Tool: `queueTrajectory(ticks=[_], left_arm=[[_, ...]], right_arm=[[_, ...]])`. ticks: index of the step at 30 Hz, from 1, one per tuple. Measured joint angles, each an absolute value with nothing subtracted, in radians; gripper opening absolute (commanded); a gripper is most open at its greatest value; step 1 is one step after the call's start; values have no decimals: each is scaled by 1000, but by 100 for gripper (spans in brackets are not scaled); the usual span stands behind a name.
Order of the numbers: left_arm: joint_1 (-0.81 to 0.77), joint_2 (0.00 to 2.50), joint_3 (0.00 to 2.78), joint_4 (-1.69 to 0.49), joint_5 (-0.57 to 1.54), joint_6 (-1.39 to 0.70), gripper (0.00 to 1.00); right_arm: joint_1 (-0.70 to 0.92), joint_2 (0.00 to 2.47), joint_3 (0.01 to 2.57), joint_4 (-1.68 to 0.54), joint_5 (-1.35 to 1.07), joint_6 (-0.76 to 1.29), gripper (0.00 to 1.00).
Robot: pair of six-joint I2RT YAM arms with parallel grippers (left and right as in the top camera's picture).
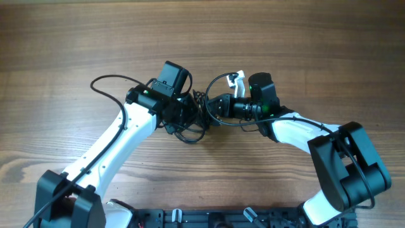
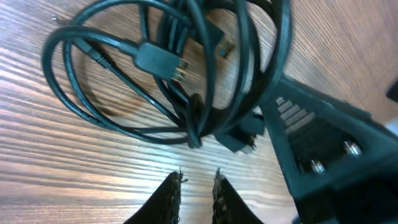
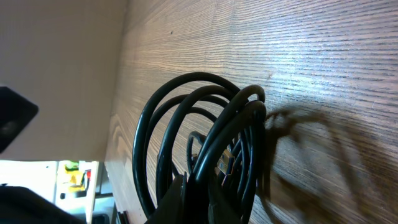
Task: Untangle cables
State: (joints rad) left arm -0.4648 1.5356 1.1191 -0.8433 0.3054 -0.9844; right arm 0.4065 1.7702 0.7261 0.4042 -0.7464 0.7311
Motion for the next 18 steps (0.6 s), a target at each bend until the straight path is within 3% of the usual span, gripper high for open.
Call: queueTrajectory(ticks=[3,11,18], left_arm=[[-465,1578,1119,-831,300,-1016,8],[-465,1652,1119,-743,295,-1042,20],[-465,1672,1119,-733,297,-1053,21]], right_arm=[[406,1770,726,404,-746,731,4],[406,1770,726,403,-744,731,4],[406,1770,726,401,-738,728,4]])
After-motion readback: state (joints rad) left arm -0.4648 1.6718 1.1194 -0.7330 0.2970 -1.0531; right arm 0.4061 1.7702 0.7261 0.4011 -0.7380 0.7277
